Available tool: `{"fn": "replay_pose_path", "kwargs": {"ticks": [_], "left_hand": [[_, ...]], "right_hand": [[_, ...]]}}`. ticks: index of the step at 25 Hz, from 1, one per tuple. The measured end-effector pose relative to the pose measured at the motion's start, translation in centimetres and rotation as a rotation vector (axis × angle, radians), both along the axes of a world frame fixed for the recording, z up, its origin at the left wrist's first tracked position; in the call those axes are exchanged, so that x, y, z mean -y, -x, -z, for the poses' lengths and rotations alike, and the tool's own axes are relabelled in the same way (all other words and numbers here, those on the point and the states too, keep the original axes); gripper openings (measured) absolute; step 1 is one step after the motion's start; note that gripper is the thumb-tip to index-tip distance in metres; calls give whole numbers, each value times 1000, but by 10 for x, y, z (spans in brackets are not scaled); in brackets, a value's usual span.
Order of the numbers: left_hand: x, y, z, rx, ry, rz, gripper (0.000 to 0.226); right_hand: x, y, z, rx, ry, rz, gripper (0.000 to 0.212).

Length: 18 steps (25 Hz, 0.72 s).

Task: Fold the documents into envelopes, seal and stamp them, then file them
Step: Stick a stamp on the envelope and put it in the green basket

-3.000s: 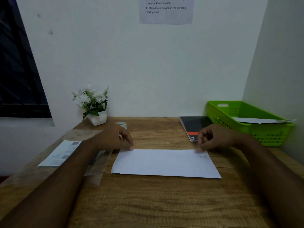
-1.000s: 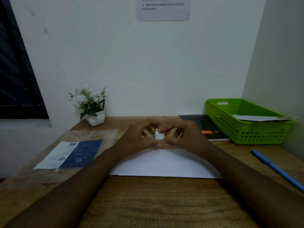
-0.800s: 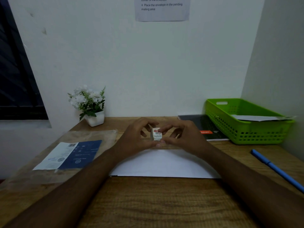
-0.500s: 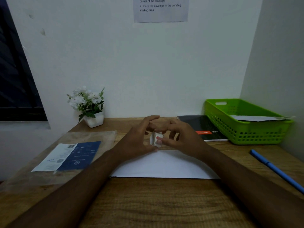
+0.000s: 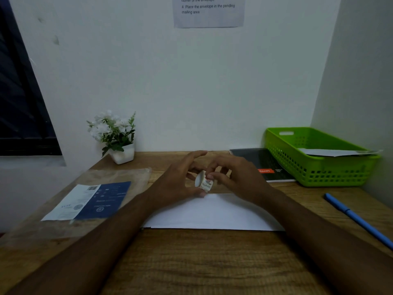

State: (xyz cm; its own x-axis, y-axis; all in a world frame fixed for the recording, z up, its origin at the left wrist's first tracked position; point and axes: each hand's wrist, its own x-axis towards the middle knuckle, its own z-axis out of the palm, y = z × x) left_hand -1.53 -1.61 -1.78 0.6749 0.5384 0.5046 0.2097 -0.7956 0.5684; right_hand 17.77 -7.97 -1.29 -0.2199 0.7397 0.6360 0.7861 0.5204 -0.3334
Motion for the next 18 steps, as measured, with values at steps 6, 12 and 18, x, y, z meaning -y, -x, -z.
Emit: {"fn": "replay_pose_path", "kwargs": {"ticks": [6, 12, 18], "left_hand": [[3, -1, -2, 74, 222, 16, 80], [1, 0, -2, 133, 305, -3, 75], [-1, 4, 1, 157, 421, 37, 71]], "right_hand": [[2, 1, -8, 144, -58, 53, 6], [-2, -4, -5, 69, -15, -20, 8], [-4, -7, -6, -69, 88, -151, 11]]}}
